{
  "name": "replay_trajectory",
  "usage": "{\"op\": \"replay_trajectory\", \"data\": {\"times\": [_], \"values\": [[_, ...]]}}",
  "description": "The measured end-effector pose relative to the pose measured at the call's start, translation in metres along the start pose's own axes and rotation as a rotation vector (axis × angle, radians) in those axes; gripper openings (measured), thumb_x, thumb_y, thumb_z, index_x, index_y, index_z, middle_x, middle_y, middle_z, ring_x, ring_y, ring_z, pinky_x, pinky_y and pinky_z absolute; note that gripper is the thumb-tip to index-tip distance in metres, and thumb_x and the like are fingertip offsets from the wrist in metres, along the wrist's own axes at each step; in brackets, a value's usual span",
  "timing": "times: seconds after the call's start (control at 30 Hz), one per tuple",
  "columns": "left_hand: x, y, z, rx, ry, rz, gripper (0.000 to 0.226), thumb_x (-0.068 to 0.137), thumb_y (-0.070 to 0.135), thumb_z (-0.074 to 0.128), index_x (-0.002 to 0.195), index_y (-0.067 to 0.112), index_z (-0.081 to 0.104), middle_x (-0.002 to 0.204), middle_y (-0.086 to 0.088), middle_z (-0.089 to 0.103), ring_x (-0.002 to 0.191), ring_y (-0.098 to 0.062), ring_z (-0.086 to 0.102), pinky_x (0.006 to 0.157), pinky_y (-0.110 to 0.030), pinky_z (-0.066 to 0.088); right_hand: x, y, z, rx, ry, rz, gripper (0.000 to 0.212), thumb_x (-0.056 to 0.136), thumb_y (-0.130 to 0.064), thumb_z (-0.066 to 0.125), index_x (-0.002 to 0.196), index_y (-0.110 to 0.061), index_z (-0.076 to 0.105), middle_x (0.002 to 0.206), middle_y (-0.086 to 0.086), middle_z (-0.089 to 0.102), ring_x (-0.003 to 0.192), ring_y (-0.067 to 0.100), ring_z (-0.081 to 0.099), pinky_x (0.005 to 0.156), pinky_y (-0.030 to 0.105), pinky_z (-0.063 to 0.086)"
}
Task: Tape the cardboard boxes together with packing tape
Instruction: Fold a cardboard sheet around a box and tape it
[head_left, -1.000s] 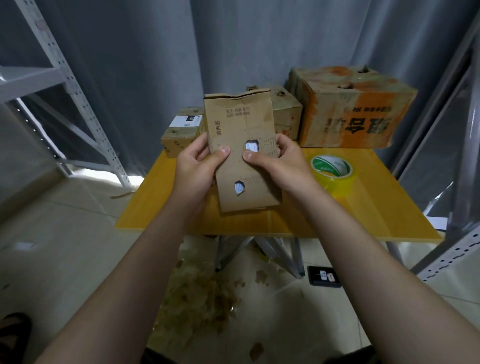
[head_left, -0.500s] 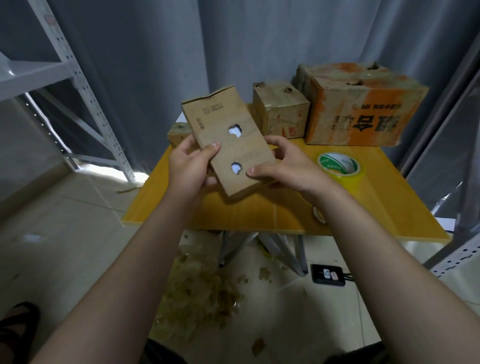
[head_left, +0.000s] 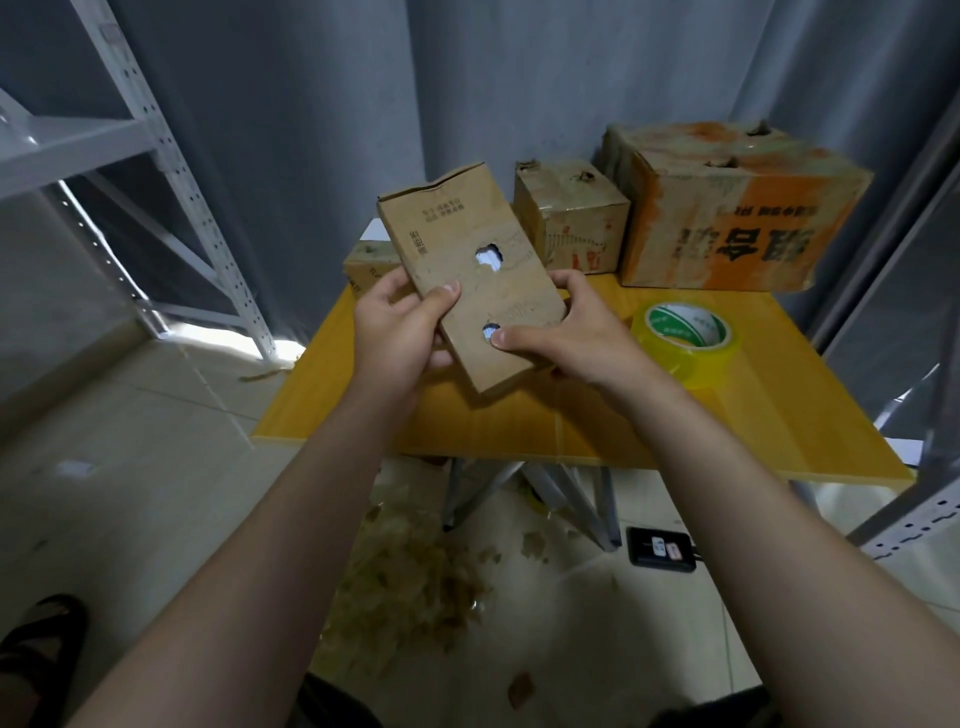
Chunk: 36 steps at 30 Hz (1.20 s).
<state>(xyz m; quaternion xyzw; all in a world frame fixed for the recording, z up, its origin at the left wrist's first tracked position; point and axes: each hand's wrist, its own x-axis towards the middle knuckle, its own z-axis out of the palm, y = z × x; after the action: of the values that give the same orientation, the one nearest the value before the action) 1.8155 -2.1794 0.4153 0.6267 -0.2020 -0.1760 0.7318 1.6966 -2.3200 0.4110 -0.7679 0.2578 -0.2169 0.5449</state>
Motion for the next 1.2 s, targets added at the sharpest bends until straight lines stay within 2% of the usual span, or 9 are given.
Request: {"op": "replay_trajectory", "data": {"times": [0.43,0.6,0.67,0.77,0.83,0.9,1.0,1.1,1.2], "values": [[-0.004,0.001,0.003,0.068,0.000,0.058,0.040,0.098,0.014,0.070,0.135,0.013,0.056,0.108,-0.003,0.078,0.085,-0.019,0.079,0.052,-0.030,0.062,0.001,0.003,-0.001,-0.046,0.011,0.018,0.085,0.070,-0.034,0.095,0.138,-0.025,0.045,0.105,-0.021,0.058,0.092,-0.001,0.060,0.050,0.006,0.045],[-0.002,0.001,0.002,0.043,0.023,0.031,0.039,0.098,0.016,0.071,0.134,0.014,0.057,0.108,-0.003,0.079,0.086,-0.019,0.079,0.053,-0.030,0.061,0.001,0.001,-0.005,-0.060,-0.005,0.045,0.083,0.070,-0.037,0.095,0.137,-0.028,0.046,0.107,-0.019,0.058,0.093,0.003,0.062,0.052,0.011,0.049],[-0.001,0.002,0.001,0.012,0.037,-0.018,0.035,0.098,0.016,0.072,0.130,0.014,0.058,0.108,-0.006,0.078,0.086,-0.021,0.079,0.053,-0.031,0.061,0.001,-0.001,-0.008,-0.080,-0.009,0.090,0.078,0.074,-0.040,0.092,0.137,-0.029,0.047,0.111,-0.014,0.061,0.096,0.009,0.065,0.062,0.021,0.056],[0.004,0.004,-0.004,-0.114,0.010,-0.165,0.030,0.098,0.017,0.070,0.126,0.014,0.057,0.113,-0.011,0.076,0.092,-0.027,0.079,0.068,-0.042,0.066,0.001,-0.001,-0.013,0.077,0.008,0.203,0.057,0.085,-0.026,0.085,0.133,-0.025,0.055,0.113,0.003,0.071,0.098,0.028,0.073,0.074,0.044,0.065],[0.010,0.004,-0.009,-0.121,0.090,-0.190,0.039,0.097,0.023,0.071,0.131,0.014,0.056,0.124,-0.009,0.070,0.106,-0.027,0.073,0.089,-0.047,0.063,0.001,0.000,-0.018,0.232,0.025,0.246,0.036,0.092,-0.018,0.077,0.125,-0.024,0.062,0.104,0.008,0.075,0.096,0.034,0.074,0.071,0.045,0.065],[0.014,0.003,-0.016,0.091,0.302,-0.095,0.059,0.091,0.027,0.075,0.141,0.015,0.046,0.142,-0.007,0.052,0.125,-0.026,0.058,0.108,-0.040,0.049,0.003,0.002,-0.024,0.253,0.014,0.263,0.024,0.097,-0.019,0.069,0.120,-0.025,0.068,0.100,0.007,0.075,0.096,0.032,0.070,0.062,0.038,0.056],[0.008,0.004,-0.023,0.439,0.443,0.246,0.068,0.086,0.022,0.075,0.144,0.020,0.040,0.149,-0.003,0.038,0.136,-0.019,0.039,0.105,-0.026,0.035,0.002,0.004,-0.029,0.129,-0.076,0.290,0.024,0.097,-0.022,0.067,0.118,-0.032,0.073,0.107,0.003,0.075,0.101,0.027,0.068,0.069,0.036,0.048],[0.002,0.000,-0.019,0.598,0.121,0.447,0.038,0.088,0.019,0.071,0.124,0.025,0.062,0.126,0.012,0.060,0.121,-0.006,0.051,0.106,-0.031,0.044,0.000,0.005,-0.022,0.065,-0.085,0.286,0.032,0.094,-0.023,0.075,0.123,-0.034,0.071,0.112,0.003,0.074,0.101,0.022,0.069,0.070,0.033,0.053],[-0.005,-0.003,-0.008,0.793,-0.331,0.338,0.030,0.088,0.040,0.076,0.115,0.040,0.066,0.117,0.025,0.062,0.113,0.002,0.056,0.097,-0.034,0.050,0.002,0.005,-0.016,-0.183,-0.028,0.188,0.045,0.089,-0.028,0.081,0.131,-0.033,0.065,0.113,0.000,0.067,0.098,0.016,0.065,0.072,0.028,0.051]]}}
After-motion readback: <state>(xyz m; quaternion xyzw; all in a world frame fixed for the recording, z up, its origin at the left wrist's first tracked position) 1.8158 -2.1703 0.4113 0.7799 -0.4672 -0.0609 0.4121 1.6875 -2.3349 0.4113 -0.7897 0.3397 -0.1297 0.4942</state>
